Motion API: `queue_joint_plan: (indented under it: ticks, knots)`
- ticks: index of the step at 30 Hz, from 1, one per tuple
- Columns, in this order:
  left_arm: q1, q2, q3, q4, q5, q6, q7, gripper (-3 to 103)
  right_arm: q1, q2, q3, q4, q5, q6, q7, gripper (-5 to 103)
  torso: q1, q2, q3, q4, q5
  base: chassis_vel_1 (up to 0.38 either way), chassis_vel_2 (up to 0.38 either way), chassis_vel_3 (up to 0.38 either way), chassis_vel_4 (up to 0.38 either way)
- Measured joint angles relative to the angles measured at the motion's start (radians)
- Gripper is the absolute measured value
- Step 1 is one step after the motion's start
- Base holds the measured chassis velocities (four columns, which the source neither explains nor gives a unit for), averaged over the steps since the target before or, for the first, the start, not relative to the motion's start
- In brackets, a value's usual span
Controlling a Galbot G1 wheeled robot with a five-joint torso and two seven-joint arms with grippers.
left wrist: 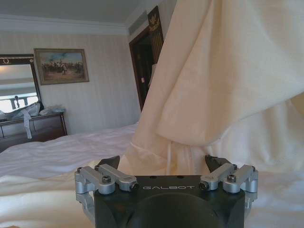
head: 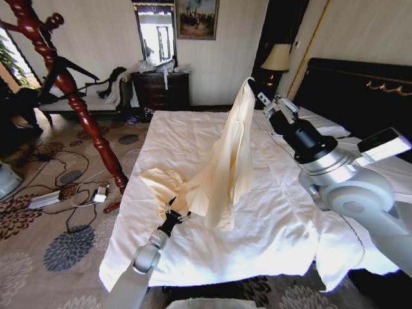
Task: Pick up the clothes from the bed and hang them on the clothes hanger.
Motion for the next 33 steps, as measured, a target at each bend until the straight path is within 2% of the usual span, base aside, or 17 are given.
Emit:
queue_joint_plan:
  ticks: [7, 10, 12, 16, 18, 19, 22, 25, 27, 31, 33]
  knots:
    - [-0.037, -0.03, 0.011, 0.026, 0.023, 0.002, -0.022, 101, -0.008, 0.0, 0.005, 0.009, 0.003, 0.0, 0.002, 0, 0.0, 0.0, 0.0, -0.0001, -0.0001, 0.0, 0.0, 0.0, 0.0]
    - [-0.052, -0.041, 0.013, 0.03, 0.025, 0.007, -0.032, 88, -0.021, 0.001, 0.009, 0.01, 0.002, 0.0, 0.002, 0, 0.0, 0.0, 0.0, -0.0001, -0.0001, 0.0, 0.0, 0.0, 0.0]
    - [-0.053, -0.041, 0.013, 0.03, 0.025, 0.007, -0.033, 88, -0.023, 0.001, 0.011, 0.01, 0.001, 0.0, 0.002, 0, 0.0, 0.0, 0.0, -0.0001, -0.0001, 0.0, 0.0, 0.0, 0.0]
    - [-0.057, -0.04, 0.009, 0.032, 0.025, 0.009, -0.039, 66, -0.038, 0.003, 0.015, 0.01, -0.002, 0.0, 0.002, 0, 0.0, 0.0, 0.0, -0.0001, -0.0001, 0.0, 0.0, 0.0, 0.0]
    - [-0.055, -0.038, 0.008, 0.03, 0.024, 0.009, -0.04, 66, -0.04, 0.003, 0.016, 0.01, -0.004, 0.0, 0.002, 0, 0.0, 0.0, 0.0, -0.0001, -0.0001, 0.0, 0.0, 0.0, 0.0]
    - [-0.052, -0.035, 0.006, 0.026, 0.023, 0.009, -0.041, 55, -0.04, 0.004, 0.016, 0.008, -0.005, 0.0, 0.002, 0, 0.0, 0.0, 0.0, -0.0001, -0.0001, 0.0, 0.0, 0.0, 0.0]
    - [-0.046, -0.031, 0.002, 0.021, 0.023, 0.009, -0.042, 49, -0.04, 0.006, 0.016, 0.006, -0.006, 0.001, 0.002, 0, 0.0, 0.0, 0.0, 0.0, -0.0001, 0.0, 0.0, 0.0, 0.0]
    - [-0.039, -0.024, -0.006, 0.021, 0.022, 0.009, -0.042, 34, -0.04, 0.007, 0.015, 0.004, -0.006, 0.001, 0.002, 0, 0.0, 0.0, 0.0, 0.0, -0.0001, 0.0, 0.0, 0.0, 0.0]
    - [-0.038, -0.022, -0.007, 0.021, 0.022, 0.009, -0.042, 34, -0.039, 0.008, 0.015, 0.004, -0.006, 0.001, 0.002, 0, 0.0, 0.0, 0.0, 0.0, -0.0001, 0.0, 0.0, 0.0, 0.0]
    - [-0.037, -0.023, -0.01, 0.022, 0.022, 0.009, -0.042, 12, -0.034, 0.007, 0.014, 0.004, -0.006, 0.001, 0.003, 0, 0.0, 0.0, 0.0, 0.0, -0.0001, 0.0, 0.0, 0.0, 0.0]
    - [-0.037, -0.023, -0.01, 0.022, 0.022, 0.009, -0.042, 12, -0.034, 0.007, 0.014, 0.004, -0.006, 0.001, 0.003, 0, 0.0, 0.0, 0.0, -0.0001, -0.0001, 0.0, 0.0, 0.0, 0.0]
